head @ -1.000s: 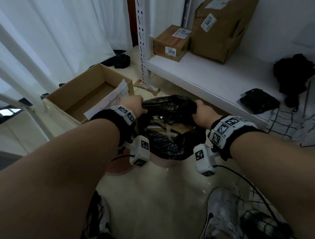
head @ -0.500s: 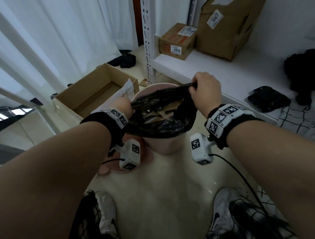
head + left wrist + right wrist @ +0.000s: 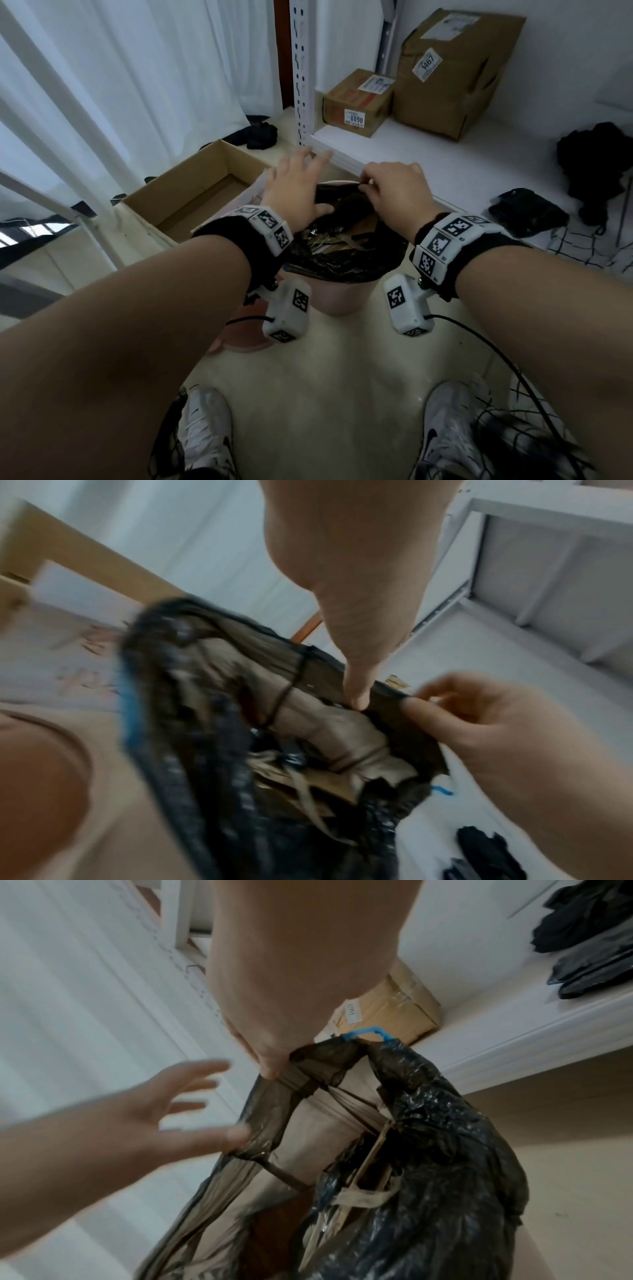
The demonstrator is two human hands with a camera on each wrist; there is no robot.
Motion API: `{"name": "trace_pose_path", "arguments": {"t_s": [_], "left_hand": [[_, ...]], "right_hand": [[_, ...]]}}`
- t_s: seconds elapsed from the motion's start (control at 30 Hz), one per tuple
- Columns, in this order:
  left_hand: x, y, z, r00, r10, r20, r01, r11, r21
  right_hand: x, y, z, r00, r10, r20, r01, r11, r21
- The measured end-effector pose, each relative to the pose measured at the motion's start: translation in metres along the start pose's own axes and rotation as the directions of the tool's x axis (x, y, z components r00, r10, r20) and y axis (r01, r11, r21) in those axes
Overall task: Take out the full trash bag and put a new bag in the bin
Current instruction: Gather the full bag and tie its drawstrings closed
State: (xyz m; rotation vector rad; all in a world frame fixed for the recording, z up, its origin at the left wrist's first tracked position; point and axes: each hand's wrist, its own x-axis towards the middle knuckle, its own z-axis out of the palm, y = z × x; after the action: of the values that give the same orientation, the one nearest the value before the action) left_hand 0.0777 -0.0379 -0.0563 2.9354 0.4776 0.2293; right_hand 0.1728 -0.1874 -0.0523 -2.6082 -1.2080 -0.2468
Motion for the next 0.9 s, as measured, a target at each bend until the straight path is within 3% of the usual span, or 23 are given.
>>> {"name": "trace_pose_path", "arguments": {"t_s": [0.13,0.23,0.3,0.37,0.43,0.47,0.53,0.6,0.7,0.77,0.83,0.9], "left_hand": [[0.016,0.018,0.005,0.994,0.059,0.088,-0.072,0.985,0.154],[0.022,0.015,0.006,1.0,0.0,0.003,0.0,0.991,0.134],[0.024,0.011,0.004,0.999,-0.011,-0.047,0.013,0.999,0.049],[0.025,0.006,0.001,0.999,-0.035,-0.033,0.032,0.997,-0.073],[0.024,0.002,0.001,0.998,-0.067,0.009,0.068,0.988,-0.137],[0.023,0.001,0.002,0.996,-0.084,0.014,0.085,0.985,-0.151],[0.02,0.002,0.005,0.993,-0.113,0.018,0.114,0.975,-0.188],[0.016,0.006,0.007,0.993,-0.111,0.034,0.116,0.962,-0.248],[0.002,0.012,0.011,0.997,0.021,0.076,0.005,0.946,-0.323],[-0.01,0.015,0.015,0.974,0.167,0.15,-0.12,0.952,-0.282],[-0.02,0.018,0.02,0.925,0.276,0.262,-0.222,0.951,-0.217],[-0.025,0.022,0.022,0.891,0.311,0.331,-0.269,0.948,-0.168]], "right_hand": [[-0.008,-0.002,0.002,0.998,-0.064,0.028,0.065,0.997,-0.028],[-0.012,0.01,0.008,0.992,0.061,0.113,-0.062,0.998,0.006],[-0.013,0.025,0.013,0.953,0.177,0.245,-0.163,0.984,-0.077],[-0.012,0.039,0.015,0.879,0.28,0.386,-0.268,0.959,-0.086],[-0.01,0.048,0.012,0.891,0.337,0.303,-0.371,0.926,0.062],[-0.009,0.051,0.008,0.913,0.369,0.171,-0.396,0.904,0.162],[-0.007,0.052,0.0,0.907,0.417,-0.062,-0.382,0.875,0.299],[-0.008,0.05,-0.001,0.895,0.439,-0.077,-0.378,0.839,0.391],[-0.015,0.044,0.0,0.874,0.464,0.147,-0.48,0.77,0.421],[-0.022,0.041,0.001,0.802,0.476,0.36,-0.58,0.766,0.279],[-0.027,0.038,0.003,0.725,0.451,0.521,-0.598,0.788,0.149],[-0.027,0.034,0.005,0.711,0.431,0.555,-0.666,0.668,0.334]]}}
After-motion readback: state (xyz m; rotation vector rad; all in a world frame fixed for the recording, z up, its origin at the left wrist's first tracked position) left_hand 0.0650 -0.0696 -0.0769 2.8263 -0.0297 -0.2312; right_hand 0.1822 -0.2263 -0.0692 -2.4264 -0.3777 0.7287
